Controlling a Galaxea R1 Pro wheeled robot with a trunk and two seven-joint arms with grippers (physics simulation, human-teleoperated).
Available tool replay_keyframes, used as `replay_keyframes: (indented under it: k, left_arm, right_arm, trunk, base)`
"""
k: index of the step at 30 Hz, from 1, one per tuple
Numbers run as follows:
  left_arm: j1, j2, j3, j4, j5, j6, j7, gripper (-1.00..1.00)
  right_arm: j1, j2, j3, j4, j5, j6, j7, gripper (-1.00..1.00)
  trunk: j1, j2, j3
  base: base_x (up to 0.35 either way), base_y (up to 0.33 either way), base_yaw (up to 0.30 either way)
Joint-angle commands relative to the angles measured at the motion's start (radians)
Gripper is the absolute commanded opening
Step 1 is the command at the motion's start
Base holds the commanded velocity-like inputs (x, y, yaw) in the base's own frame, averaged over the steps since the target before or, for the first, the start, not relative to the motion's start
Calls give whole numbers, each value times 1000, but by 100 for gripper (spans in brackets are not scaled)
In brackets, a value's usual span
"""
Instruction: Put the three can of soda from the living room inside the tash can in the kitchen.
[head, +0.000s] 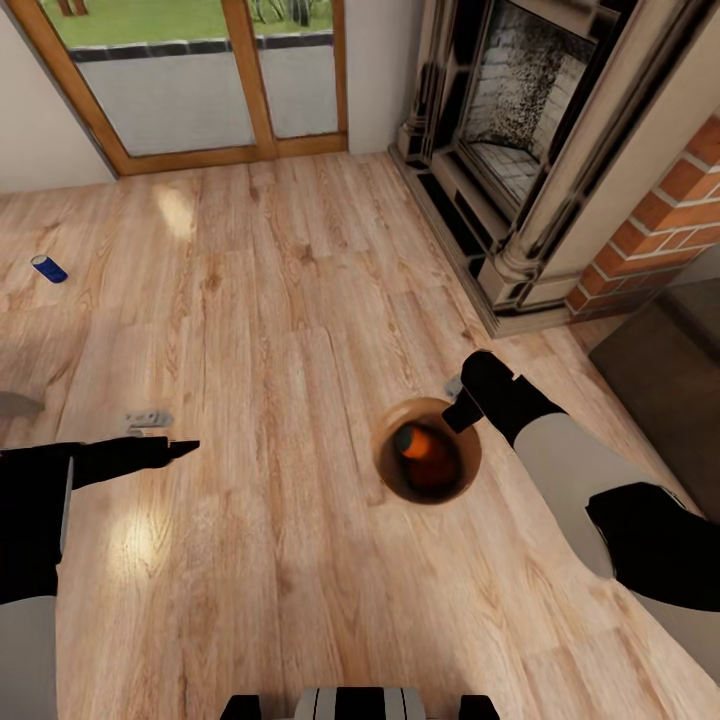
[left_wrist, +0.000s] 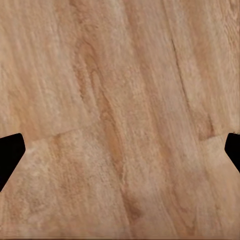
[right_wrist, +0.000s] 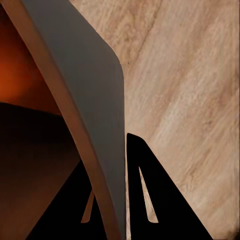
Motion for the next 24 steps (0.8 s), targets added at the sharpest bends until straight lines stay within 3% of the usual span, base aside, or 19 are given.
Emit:
replay_keyframes:
  k: [1,5,6,24]
  left_arm:
    - [6,-6,0,1,-1,-4,6,100]
    - [28,-28,0,3,-5,-9,28,100]
    - [70,-207,0,3,-5,-9,60,100]
    - [73,-216,0,4,-8,-11,63,100]
  right_arm:
    - [-1,-6,1,-6,-6,6,7,-100]
    - [-2,-29,6,-14,11,15,10,-100]
    - [-2,-62,7,-15,-362,43,10,-100]
    - [4,-78,11,-16,-361,43,7,-100]
  trunk:
    - [0,0,0]
    - [0,0,0]
    - [0,0,0]
    - [0,0,0]
  base:
    - [127,0,0]
    - [250,0,0]
    - [299,0,0]
    - [323,0,0]
